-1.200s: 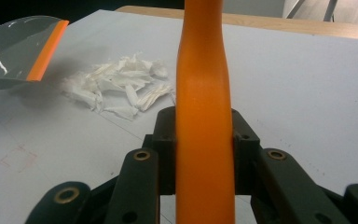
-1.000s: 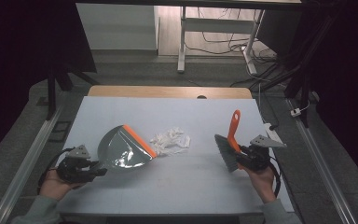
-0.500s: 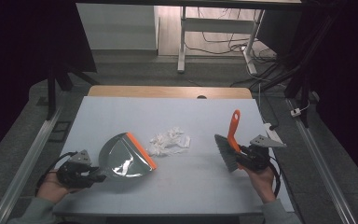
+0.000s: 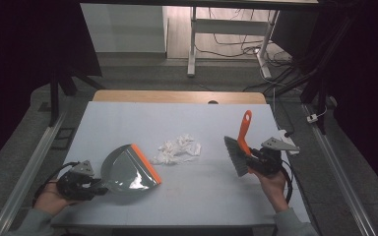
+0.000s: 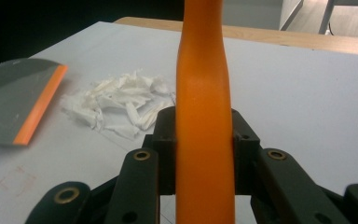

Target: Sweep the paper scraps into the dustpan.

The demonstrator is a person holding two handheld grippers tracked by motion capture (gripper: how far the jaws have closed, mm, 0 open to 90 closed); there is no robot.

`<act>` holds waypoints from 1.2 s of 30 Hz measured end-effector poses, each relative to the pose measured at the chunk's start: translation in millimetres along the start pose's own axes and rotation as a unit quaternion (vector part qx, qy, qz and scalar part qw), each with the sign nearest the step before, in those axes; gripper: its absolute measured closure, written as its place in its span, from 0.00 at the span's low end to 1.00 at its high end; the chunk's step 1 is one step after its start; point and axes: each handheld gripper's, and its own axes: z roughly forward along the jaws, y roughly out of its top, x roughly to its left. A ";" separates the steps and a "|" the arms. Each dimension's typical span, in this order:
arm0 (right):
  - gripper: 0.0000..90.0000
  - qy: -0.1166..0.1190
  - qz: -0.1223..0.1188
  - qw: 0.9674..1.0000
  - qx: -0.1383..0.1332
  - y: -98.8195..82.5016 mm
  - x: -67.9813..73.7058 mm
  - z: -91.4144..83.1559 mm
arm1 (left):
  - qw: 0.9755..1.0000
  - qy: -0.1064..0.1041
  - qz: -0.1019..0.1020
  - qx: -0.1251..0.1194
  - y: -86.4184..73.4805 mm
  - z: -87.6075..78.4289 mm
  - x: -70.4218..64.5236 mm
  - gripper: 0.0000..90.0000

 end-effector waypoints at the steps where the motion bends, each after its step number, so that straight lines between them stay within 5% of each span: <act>1: 0.78 -0.002 -0.001 1.000 -0.001 3.9 1.0 3.8 | 1.000 -0.001 0.000 0.001 0.6 1.8 -0.1 0.69; 14: 0.78 -0.011 0.002 1.000 0.010 30.6 6.1 40.8 | 1.000 -0.016 -0.005 0.004 4.4 10.9 0.7 0.69; 25: 0.78 -0.020 0.023 0.999 0.040 45.3 6.0 88.7 | 0.999 -0.031 -0.004 0.007 5.8 16.7 3.9 0.69; 36: 0.78 -0.028 0.017 0.998 0.051 62.8 11.2 114.0 | 0.999 -0.032 -0.004 0.006 6.2 16.7 4.0 0.69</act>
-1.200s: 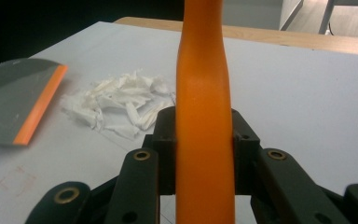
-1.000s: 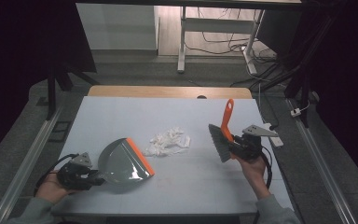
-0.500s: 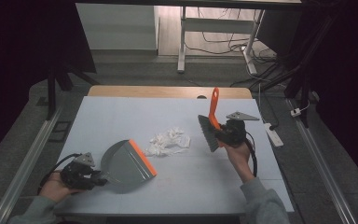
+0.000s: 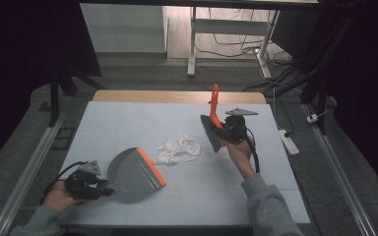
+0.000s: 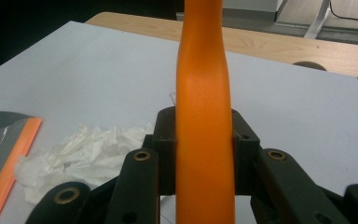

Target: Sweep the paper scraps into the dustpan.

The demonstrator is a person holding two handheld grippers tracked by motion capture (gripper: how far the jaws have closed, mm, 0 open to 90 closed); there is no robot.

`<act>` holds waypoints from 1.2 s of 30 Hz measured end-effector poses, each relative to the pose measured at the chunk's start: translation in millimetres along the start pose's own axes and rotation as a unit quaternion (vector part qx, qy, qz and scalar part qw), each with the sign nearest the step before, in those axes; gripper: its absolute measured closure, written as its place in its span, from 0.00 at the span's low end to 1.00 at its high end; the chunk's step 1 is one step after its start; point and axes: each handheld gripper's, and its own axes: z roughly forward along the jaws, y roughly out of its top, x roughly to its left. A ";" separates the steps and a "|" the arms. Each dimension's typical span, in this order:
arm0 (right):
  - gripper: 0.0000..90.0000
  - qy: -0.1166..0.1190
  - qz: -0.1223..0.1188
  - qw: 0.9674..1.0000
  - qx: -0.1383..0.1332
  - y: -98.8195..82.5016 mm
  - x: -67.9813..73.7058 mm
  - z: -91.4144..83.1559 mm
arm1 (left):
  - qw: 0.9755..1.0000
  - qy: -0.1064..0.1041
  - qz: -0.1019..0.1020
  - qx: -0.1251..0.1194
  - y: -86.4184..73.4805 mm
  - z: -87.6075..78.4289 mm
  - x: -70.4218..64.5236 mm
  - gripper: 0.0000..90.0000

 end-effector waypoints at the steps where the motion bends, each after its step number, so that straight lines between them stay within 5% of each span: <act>1: 0.78 0.001 -0.001 1.000 0.003 1.1 0.2 1.8 | 1.000 0.000 0.000 0.000 0.0 0.0 0.0 0.69; 21: 0.78 -0.014 -0.003 0.999 0.051 2.6 5.4 47.2 | 1.000 0.001 -0.002 -0.001 1.0 0.5 -0.5 0.69; 36: 0.79 0.002 -0.018 0.996 0.088 9.0 32.9 79.4 | 1.000 0.001 -0.001 -0.003 4.6 4.1 -1.3 0.69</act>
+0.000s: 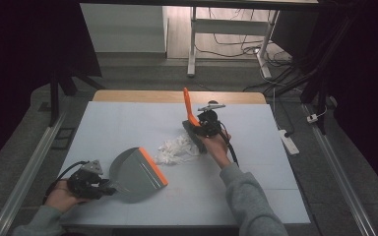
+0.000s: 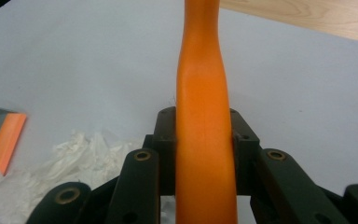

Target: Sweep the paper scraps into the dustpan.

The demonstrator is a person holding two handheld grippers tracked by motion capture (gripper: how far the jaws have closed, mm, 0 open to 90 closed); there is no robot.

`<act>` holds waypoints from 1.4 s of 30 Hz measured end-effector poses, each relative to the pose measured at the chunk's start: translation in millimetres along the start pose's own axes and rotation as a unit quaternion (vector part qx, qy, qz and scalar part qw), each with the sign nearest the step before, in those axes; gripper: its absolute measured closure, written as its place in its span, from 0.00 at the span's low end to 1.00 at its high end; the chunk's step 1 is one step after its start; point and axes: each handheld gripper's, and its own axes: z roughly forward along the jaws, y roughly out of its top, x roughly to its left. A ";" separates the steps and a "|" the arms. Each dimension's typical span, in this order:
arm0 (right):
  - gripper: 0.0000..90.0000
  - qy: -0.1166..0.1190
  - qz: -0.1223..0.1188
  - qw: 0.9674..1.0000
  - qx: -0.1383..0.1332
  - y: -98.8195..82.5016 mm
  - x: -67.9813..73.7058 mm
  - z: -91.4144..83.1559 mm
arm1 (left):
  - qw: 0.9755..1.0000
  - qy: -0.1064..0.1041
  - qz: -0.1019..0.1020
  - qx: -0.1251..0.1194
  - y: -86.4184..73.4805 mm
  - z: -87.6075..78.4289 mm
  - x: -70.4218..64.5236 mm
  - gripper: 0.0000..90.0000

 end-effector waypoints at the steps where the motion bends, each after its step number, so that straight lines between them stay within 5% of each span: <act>1: 0.79 0.003 -0.001 1.000 0.002 -0.2 3.5 2.9 | 1.000 0.000 -0.001 0.000 0.4 0.4 -0.1 0.69; 16: 0.79 0.024 -0.056 0.998 0.014 -4.4 35.9 8.4 | 1.000 0.000 -0.001 -0.001 5.3 5.8 -2.4 0.69; 24: 0.79 0.073 -0.079 0.994 0.027 -8.6 68.9 10.8 | 1.000 -0.001 0.001 0.002 6.9 7.6 -2.9 0.69; 25: 0.79 0.101 -0.077 0.991 0.031 -9.5 78.6 11.5 | 1.000 -0.001 0.001 0.001 7.0 7.8 -2.9 0.69; 26: 0.79 0.101 -0.077 0.991 0.031 -9.5 78.6 11.5 | 1.000 -0.001 0.001 0.002 7.1 7.9 -2.8 0.69; 27: 0.79 0.133 -0.079 0.987 0.035 -10.4 88.2 12.0 | 1.000 -0.001 0.001 0.002 7.0 8.1 -2.6 0.69; 30: 0.78 0.153 -0.086 0.984 0.025 -9.1 97.9 8.0 | 1.000 -0.001 0.000 0.003 6.9 8.4 -2.6 0.69; 36: 0.78 0.134 -0.074 0.988 -0.008 -1.5 87.6 -5.9 | 1.000 -0.001 0.001 0.002 6.9 8.3 -2.5 0.69; 42: 0.78 0.094 -0.037 0.994 -0.030 4.6 58.3 -20.1 | 1.000 -0.003 0.001 0.002 6.8 8.1 -2.5 0.69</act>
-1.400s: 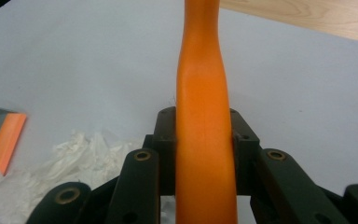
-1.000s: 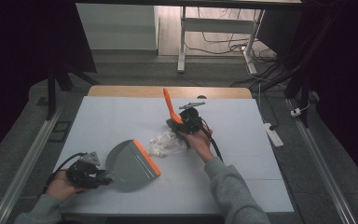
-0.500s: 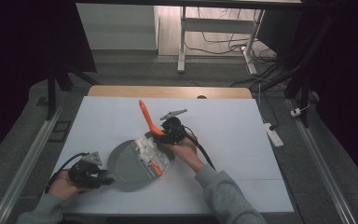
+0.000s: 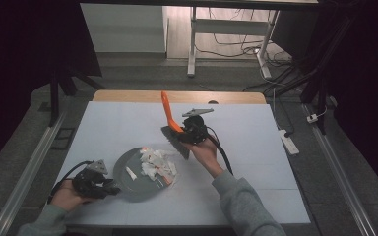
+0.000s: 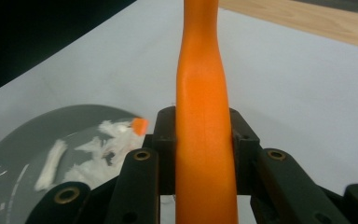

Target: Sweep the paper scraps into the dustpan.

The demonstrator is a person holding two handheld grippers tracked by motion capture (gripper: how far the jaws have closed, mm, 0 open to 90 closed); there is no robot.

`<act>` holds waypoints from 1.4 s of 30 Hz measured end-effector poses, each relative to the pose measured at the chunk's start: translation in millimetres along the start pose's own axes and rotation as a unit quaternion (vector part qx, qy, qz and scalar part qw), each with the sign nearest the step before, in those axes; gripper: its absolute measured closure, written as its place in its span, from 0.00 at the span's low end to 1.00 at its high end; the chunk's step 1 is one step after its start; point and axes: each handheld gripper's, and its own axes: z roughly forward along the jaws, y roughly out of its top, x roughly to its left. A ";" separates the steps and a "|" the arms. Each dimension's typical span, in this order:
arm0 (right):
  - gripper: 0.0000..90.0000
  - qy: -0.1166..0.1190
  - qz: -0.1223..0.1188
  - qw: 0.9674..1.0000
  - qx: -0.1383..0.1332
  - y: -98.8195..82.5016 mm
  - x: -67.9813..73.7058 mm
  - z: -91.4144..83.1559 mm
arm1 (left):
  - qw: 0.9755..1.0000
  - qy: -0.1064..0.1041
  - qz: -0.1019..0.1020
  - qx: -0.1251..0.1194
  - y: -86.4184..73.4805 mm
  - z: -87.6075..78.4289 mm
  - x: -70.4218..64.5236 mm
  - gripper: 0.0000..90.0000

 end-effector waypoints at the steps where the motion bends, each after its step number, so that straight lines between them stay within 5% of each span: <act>1: 0.78 0.000 0.000 1.000 0.000 0.0 0.0 0.0 | 1.000 0.000 0.000 0.000 0.0 -0.1 0.0 0.69; 8: 0.78 -0.029 0.006 1.000 0.005 -2.6 -13.4 0.7 | 1.000 -0.002 0.000 0.000 -0.3 -0.5 -0.9 0.69; 24: 0.78 -0.034 0.011 0.999 0.040 -11.3 -11.9 29.3 | 1.000 -0.011 0.008 0.003 -0.9 -0.9 -2.9 0.69; 33: 0.79 -0.001 0.014 0.999 0.037 -12.6 6.2 42.8 | 1.000 -0.014 0.011 0.004 1.5 0.9 -3.8 0.69; 42: 0.79 0.033 -0.018 0.998 0.049 -15.9 37.5 51.1 | 1.000 -0.013 0.011 0.004 2.8 2.0 -4.6 0.69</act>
